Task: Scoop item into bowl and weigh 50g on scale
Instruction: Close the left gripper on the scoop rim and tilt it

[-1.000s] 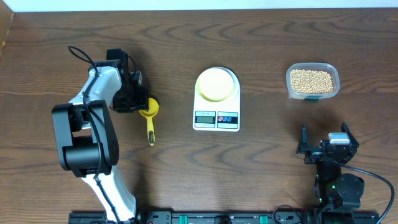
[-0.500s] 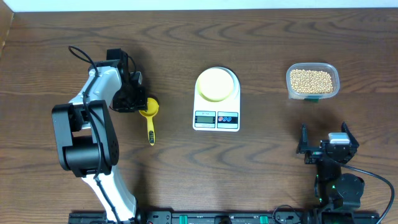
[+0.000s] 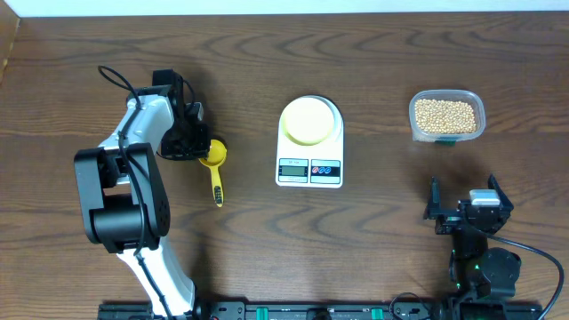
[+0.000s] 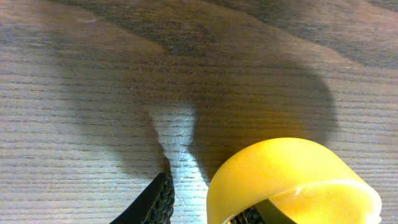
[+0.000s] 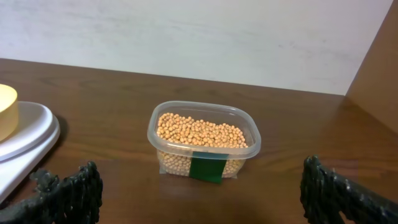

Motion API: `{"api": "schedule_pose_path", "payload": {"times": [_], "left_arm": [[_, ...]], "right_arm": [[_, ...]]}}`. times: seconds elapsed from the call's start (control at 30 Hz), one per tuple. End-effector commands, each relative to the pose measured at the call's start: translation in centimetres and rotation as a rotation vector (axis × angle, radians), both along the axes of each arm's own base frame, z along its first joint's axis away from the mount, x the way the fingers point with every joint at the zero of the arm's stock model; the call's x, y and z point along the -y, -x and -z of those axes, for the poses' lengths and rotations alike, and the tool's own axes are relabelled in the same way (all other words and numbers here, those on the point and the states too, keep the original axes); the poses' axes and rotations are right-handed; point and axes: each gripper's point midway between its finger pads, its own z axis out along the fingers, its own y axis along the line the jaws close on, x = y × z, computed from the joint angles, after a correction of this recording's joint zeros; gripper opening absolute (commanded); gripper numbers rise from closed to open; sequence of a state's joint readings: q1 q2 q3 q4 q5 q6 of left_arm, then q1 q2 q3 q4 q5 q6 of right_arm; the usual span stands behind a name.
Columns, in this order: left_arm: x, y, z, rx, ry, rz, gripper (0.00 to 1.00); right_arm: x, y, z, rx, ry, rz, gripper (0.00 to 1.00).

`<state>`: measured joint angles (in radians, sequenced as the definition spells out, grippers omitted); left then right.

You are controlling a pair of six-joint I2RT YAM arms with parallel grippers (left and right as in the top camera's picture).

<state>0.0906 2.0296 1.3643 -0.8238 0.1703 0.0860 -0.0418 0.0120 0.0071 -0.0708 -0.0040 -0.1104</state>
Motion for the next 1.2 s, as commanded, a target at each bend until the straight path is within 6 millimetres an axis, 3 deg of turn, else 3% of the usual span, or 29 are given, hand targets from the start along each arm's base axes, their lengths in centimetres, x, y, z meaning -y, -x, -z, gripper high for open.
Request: {"api": "schedule_pose_path", "payload": {"times": [0.0,0.7,1.17], "left_arm": [[-0.13,0.57,0.47,-0.018,-0.004,0.005,0.28],[-0.13,0.57,0.47,-0.018,-0.004,0.005,0.08],[-0.13,0.57,0.47,-0.018,-0.004,0.005,0.08]], "right_arm": [[-0.03,0.03,0.05,0.0,0.007,0.0,0.99],[-0.03,0.03,0.05,0.0,0.007,0.0,0.99],[-0.03,0.03,0.05,0.0,0.007,0.0,0.99]]}}
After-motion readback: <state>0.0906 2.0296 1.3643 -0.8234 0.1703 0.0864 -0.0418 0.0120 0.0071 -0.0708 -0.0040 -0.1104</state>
